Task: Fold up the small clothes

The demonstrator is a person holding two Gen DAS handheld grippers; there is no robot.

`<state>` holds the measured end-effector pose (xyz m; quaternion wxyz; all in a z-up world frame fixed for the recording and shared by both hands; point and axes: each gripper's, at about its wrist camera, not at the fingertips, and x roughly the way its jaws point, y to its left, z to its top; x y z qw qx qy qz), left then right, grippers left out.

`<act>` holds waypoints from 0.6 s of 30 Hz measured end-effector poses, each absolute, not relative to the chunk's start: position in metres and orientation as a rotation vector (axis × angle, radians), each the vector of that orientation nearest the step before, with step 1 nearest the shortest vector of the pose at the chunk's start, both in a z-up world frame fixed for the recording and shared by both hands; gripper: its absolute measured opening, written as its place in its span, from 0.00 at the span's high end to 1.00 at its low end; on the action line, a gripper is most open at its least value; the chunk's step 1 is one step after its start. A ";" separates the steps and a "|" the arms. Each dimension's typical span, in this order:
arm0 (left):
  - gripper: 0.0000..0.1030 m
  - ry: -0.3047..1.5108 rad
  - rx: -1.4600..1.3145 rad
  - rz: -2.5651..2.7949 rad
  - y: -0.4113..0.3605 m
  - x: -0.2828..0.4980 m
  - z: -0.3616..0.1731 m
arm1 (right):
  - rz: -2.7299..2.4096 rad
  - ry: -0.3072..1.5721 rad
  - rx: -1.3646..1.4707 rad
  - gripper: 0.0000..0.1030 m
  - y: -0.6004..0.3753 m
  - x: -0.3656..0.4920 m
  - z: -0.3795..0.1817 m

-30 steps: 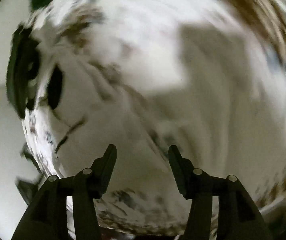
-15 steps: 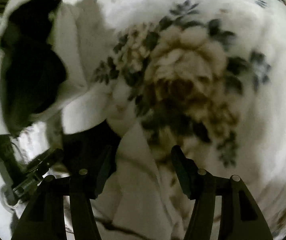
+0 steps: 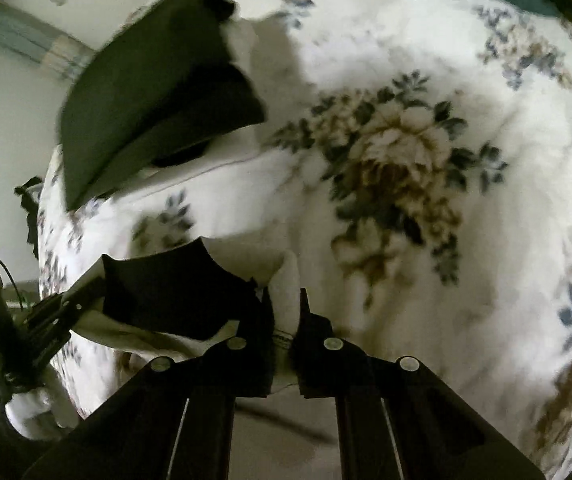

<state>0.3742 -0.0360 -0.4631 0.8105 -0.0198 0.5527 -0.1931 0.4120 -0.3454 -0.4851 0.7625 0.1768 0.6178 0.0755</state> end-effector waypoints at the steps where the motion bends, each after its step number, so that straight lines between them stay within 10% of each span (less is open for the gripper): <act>1: 0.96 1.177 -0.054 -0.419 -0.031 0.357 -0.455 | 0.170 1.338 0.376 0.92 -0.343 0.399 -0.478; 12: 0.90 1.408 -0.195 -0.407 -0.004 0.222 -0.497 | 0.203 1.442 0.277 0.92 -0.306 0.225 -0.518; 18: 0.68 1.577 -0.270 -0.317 0.031 0.175 -0.517 | 0.186 1.672 0.315 0.54 -0.322 0.166 -0.557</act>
